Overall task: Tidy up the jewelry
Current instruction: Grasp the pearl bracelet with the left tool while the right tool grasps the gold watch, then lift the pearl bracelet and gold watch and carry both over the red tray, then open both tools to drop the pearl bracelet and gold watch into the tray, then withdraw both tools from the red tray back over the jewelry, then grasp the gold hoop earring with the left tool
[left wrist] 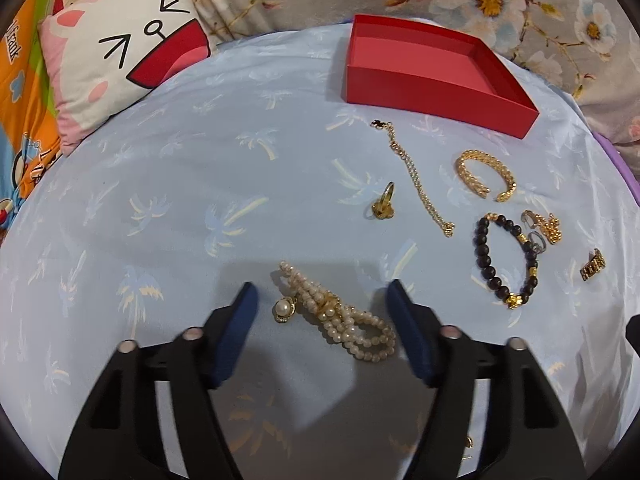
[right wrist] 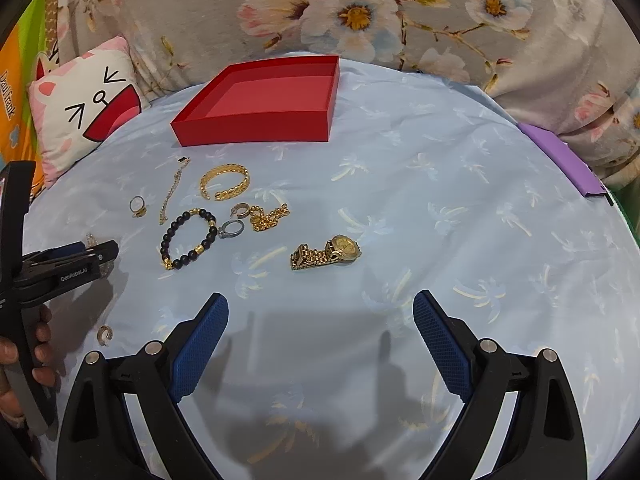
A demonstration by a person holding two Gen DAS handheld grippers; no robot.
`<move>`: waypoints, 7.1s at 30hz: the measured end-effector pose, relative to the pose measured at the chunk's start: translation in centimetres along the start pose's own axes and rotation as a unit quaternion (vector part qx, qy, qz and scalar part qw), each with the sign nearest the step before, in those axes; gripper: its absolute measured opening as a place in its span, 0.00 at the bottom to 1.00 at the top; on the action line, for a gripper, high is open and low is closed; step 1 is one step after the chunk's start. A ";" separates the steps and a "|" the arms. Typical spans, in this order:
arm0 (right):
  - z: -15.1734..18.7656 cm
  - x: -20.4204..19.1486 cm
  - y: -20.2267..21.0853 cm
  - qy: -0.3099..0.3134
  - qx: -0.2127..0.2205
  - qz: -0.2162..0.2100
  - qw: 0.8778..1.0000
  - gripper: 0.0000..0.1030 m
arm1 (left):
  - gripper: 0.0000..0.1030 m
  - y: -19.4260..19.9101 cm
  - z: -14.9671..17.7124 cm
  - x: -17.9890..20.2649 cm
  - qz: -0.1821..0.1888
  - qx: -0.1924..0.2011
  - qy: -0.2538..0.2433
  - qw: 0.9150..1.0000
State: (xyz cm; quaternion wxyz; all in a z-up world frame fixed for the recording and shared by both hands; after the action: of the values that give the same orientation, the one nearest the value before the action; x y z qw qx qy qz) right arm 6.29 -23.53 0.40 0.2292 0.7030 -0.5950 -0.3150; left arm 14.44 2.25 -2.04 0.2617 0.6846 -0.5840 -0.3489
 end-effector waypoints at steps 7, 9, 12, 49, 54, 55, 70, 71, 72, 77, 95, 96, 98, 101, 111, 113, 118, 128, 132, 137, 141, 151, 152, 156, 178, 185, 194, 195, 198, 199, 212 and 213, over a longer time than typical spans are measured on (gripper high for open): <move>-0.3 1.0 -1.4 -0.014 -0.017 -0.002 1.000 0.70 | 0.21 0.3 -0.2 0.3 0.049 0.008 -0.007 0.999; -0.5 1.4 -1.9 -0.027 -0.027 -0.013 0.999 0.63 | 0.21 0.5 0.0 0.5 0.055 0.012 -0.010 0.998; -0.8 2.0 -3.0 -0.051 -0.041 -0.033 0.997 0.57 | 0.21 0.8 0.3 0.8 0.061 0.019 -0.018 0.998; -6.7 1.0 -5.1 -0.022 -0.009 -0.043 0.999 0.21 | 0.15 3.7 -2.6 -0.8 0.090 0.072 -0.027 0.993; -11.0 0.9 -4.7 -0.003 0.014 -0.048 0.999 0.21 | 0.09 4.6 -7.7 -0.9 0.098 0.099 -0.031 0.990; -12.1 0.8 -4.8 0.003 0.022 -0.046 0.999 0.21 | 0.08 4.8 -8.8 -0.7 0.096 0.108 -0.032 0.989; -13.7 0.0 -5.3 0.011 0.032 -0.075 0.997 0.22 | 0.47 2.4 -8.0 -1.7 0.091 0.075 -0.047 0.992; -13.2 0.0 -5.4 0.011 0.028 -0.077 0.997 0.22 | 0.47 1.5 -6.5 -1.4 0.090 0.057 -0.061 0.992; -12.9 -0.1 -5.4 0.012 0.024 -0.078 0.997 0.22 | 0.47 0.9 -5.6 -1.2 0.091 0.045 -0.071 0.992; -11.7 -0.6 -5.2 0.019 0.017 -0.076 0.997 0.22 | 0.39 -1.4 -2.9 -0.2 0.107 0.007 -0.103 0.989; -15.5 0.0 -4.7 0.026 0.045 -0.069 0.996 0.22 | 0.13 2.5 -6.8 -1.9 0.125 0.068 -0.088 0.986; -16.4 0.1 -4.6 0.028 0.051 -0.069 0.996 0.22 | 0.13 3.1 -8.1 -1.9 0.123 0.082 -0.087 0.985; -18.8 0.2 -5.0 0.034 0.063 -0.067 0.995 0.22 | 0.13 4.0 -10.9 -1.5 0.119 0.112 -0.085 0.983; -22.3 0.3 -6.3 0.036 0.070 -0.070 0.994 0.22 | 0.14 4.3 -15.2 -0.2 0.114 0.153 -0.086 0.978; -31.0 2.2 -16.1 0.014 0.056 -0.069 0.996 0.22 | 0.14 -4.5 -28.2 6.3 0.107 0.157 -0.066 0.979; -32.0 2.5 -18.3 0.010 0.041 -0.073 0.996 0.22 | 0.14 -6.5 -29.6 7.6 0.107 0.149 -0.070 0.980; -32.8 2.8 -22.8 0.012 0.008 -0.054 0.998 0.22 | 0.14 -10.5 -30.7 9.8 0.101 0.123 -0.078 0.984; -32.9 3.3 -25.4 0.017 0.015 -0.039 0.999 0.53 | 0.43 -14.4 -31.0 11.2 0.066 0.098 -0.060 0.991; -32.4 3.9 -24.9 0.002 0.014 -0.042 0.999 0.53 | 0.47 -14.6 -30.5 10.6 0.071 0.086 -0.041 0.993; -31.2 3.2 -24.1 0.018 0.009 -0.031 0.999 0.52 | 0.47 -13.8 -29.2 11.0 0.079 0.077 -0.055 0.992; -30.3 2.4 -23.5 0.033 0.008 -0.021 0.999 0.52 | 0.47 -12.8 -28.0 11.5 0.080 0.082 -0.070 0.991; -28.8 2.0 -21.3 0.032 0.019 -0.003 0.999 0.53 | 0.48 -11.3 -27.0 11.2 0.074 0.110 -0.062 0.989; -28.6 1.8 -20.5 0.038 0.031 0.001 0.999 0.53 | 0.48 -11.0 -27.0 10.9 0.073 0.113 -0.057 0.989; -26.4 0.5 -16.0 0.079 0.055 -0.009 0.995 0.53 | 0.64 -8.4 -26.2 8.1 0.090 0.132 -0.041 0.986; -5.5 1.2 -3.5 0.034 -0.011 -0.059 0.998 0.54 | 0.73 2.6 -2.3 -1.3 0.090 0.070 -0.081 0.990; -2.0 1.4 -2.1 0.005 -0.014 -0.065 0.998 0.54 | 0.72 4.8 4.9 0.7 0.117 0.042 -0.106 0.987; -0.5 0.8 -1.2 -0.002 0.001 -0.080 0.997 0.54 | 0.55 5.4 7.8 2.3 0.112 0.045 -0.108 0.987; -0.5 0.7 -1.1 0.001 0.003 -0.078 0.997 0.54 | 0.55 5.5 7.8 2.4 0.106 0.052 -0.108 0.987; -0.4 0.3 -1.0 0.006 0.005 -0.079 0.997 0.54 | 0.50 5.5 7.7 2.8 0.106 0.054 -0.108 0.987; -0.4 0.3 -1.0 0.006 0.005 -0.082 0.997 0.54 | 0.48 5.5 7.6 3.0 0.105 0.056 -0.110 0.987; -0.3 0.2 -0.8 0.009 0.007 -0.082 0.997 0.54 | 0.18 6.3 7.9 4.6 0.116 0.066 -0.133 0.982; -0.3 0.1 -0.9 0.010 0.007 -0.082 0.997 0.54 | 0.18 6.4 7.8 4.5 0.124 0.062 -0.130 0.982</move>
State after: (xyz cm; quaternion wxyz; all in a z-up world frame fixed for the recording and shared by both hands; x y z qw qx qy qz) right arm 7.08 -23.51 -0.04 0.2042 0.7541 -0.5351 -0.3214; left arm 4.72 -2.94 -2.79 0.1817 0.5709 -0.7138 -0.3627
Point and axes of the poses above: each gripper's, at about its wrist camera, not at the fingertips, and y roughly against the way its jaws point, x to its right, z to its underside, the point moved 1 cm from there along -y, roughly the way its jaws point, and after that the axes turned 13 degrees about -z, right-handed, at the moved point
